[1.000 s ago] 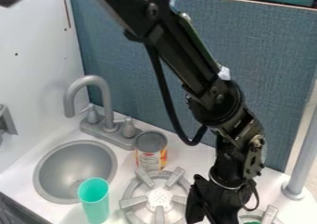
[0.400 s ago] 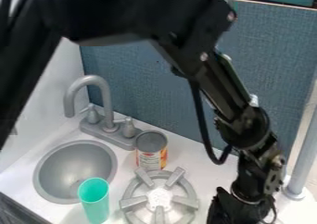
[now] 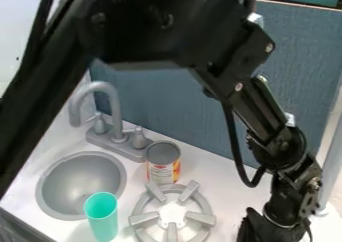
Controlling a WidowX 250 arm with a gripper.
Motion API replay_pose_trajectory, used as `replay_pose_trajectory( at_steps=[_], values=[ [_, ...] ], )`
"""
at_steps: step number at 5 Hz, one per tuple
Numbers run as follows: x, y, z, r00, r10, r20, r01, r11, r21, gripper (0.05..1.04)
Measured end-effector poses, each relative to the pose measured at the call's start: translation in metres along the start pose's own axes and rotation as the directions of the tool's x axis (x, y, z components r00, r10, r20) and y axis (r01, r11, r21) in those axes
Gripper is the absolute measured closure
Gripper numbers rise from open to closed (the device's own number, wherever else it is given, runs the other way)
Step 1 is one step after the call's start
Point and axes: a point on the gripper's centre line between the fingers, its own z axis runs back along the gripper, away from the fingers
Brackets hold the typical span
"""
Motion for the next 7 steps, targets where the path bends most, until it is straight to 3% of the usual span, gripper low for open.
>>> replay_pose_trajectory(
  at_steps=[2, 4, 5, 6, 7],
  values=[
    [0.012, 0.003, -0.003, 0.999, 0.025, 0.039, -0.025, 1.0, 0.009, 0.708],
    [0.002, 0.003, -0.003, 0.996, 0.058, 0.067, -0.057, 0.998, -0.016, 0.743],
    [-0.02, 0.008, 0.025, 0.974, 0.199, 0.11, -0.196, 0.98, -0.034, 0.743],
    [-0.054, 0.035, 0.054, 0.885, 0.433, 0.17, -0.423, 0.902, -0.092, 0.743],
    [-0.084, 0.063, 0.058, 0.749, 0.646, 0.149, -0.631, 0.763, -0.141, 0.743]
  ],
)
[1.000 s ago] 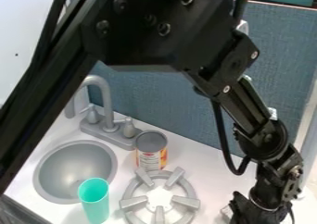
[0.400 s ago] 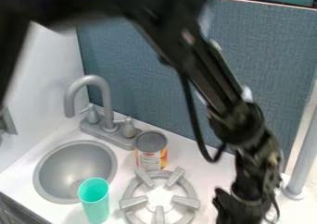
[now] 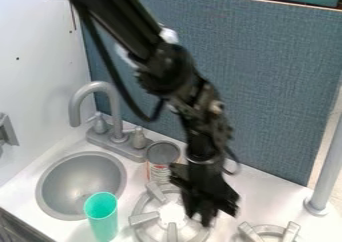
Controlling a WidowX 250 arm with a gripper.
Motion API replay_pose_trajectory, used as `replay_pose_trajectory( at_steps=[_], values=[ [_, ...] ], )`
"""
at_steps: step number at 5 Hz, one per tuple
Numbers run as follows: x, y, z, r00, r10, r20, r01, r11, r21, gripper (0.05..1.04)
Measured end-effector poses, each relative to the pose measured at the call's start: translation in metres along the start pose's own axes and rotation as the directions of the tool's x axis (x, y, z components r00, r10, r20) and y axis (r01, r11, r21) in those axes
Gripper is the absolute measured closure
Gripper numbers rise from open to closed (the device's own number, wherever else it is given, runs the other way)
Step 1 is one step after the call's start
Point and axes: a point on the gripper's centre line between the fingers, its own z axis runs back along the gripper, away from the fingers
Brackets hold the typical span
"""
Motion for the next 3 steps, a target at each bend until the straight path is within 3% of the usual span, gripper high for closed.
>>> replay_pose_trajectory(
  at_steps=[1, 2, 3],
  values=[
    [-0.008, 0.029, -0.004, 0.97, 0.244, 0.004, -0.243, 0.968, 0.056, 0.743],
    [-0.01, 0.037, -0.014, 0.885, 0.465, -0.03, -0.46, 0.882, 0.106, 0.743],
    [-0.006, 0.049, -0.039, 0.837, 0.54, -0.087, -0.528, 0.84, 0.126, 0.743]
  ],
)
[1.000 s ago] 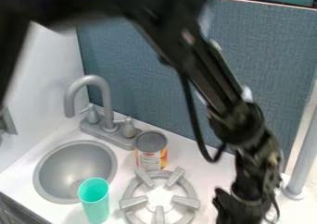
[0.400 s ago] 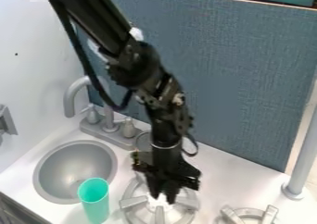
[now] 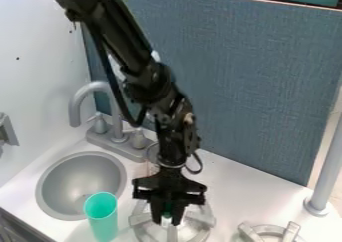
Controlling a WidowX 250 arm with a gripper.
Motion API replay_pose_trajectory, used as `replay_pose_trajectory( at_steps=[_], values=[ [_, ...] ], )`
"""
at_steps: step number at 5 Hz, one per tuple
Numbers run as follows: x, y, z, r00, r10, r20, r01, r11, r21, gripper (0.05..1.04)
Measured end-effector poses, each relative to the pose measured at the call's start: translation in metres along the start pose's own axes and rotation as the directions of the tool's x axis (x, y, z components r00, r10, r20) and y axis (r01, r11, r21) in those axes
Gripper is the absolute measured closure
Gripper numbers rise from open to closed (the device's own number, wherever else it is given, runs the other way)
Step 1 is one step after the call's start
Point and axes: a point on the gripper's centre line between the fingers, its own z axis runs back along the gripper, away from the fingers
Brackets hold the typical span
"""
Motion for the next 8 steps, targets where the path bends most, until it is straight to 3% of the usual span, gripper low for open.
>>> replay_pose_trajectory(
  at_steps=[2, 3, 4, 5, 7, 8],
  values=[
    [0.023, -0.006, -0.029, 0.994, 0.044, -0.103, -0.036, 0.996, 0.078, 0.743],
    [0.023, -0.005, -0.029, 0.991, 0.04, -0.125, -0.028, 0.995, 0.101, 0.688],
    [0.023, -0.004, -0.025, 0.987, 0.034, -0.155, -0.017, 0.994, 0.109, 0.389],
    [0.02, -0.003, -0.023, 0.984, 0.054, -0.169, -0.042, 0.996, 0.075, 0.118],
    [0.008, -0.002, 0.01, 0.988, 0.022, -0.156, -0.016, 0.999, 0.04, 0.083],
    [-0.028, -0.014, 0.046, 0.994, -0.068, -0.089, 0.072, 0.997, 0.041, 0.083]
  ],
)
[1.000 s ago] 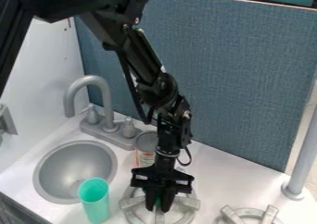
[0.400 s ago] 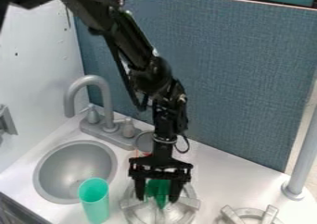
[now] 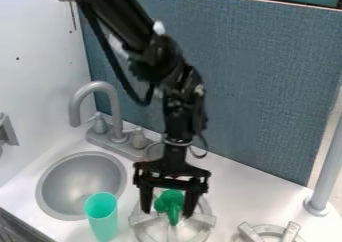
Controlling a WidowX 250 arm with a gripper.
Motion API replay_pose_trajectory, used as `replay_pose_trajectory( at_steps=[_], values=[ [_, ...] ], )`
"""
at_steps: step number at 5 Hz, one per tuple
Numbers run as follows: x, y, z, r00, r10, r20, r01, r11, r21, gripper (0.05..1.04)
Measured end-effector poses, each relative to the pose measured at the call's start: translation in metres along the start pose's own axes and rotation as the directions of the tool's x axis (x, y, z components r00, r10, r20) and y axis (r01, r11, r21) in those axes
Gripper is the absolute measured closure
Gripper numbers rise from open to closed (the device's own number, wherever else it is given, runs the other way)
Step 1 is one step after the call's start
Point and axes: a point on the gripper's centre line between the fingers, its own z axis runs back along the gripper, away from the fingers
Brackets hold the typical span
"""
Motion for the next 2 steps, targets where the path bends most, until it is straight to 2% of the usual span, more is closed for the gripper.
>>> replay_pose_trajectory(
  at_steps=[1, 2],
  values=[
    [-0.049, -0.018, 0.023, 0.986, -0.153, 0.065, 0.151, 0.988, 0.033, 0.083],
    [-0.078, -0.014, 0.034, 0.968, -0.23, 0.102, 0.228, 0.973, 0.026, 0.083]
  ],
)
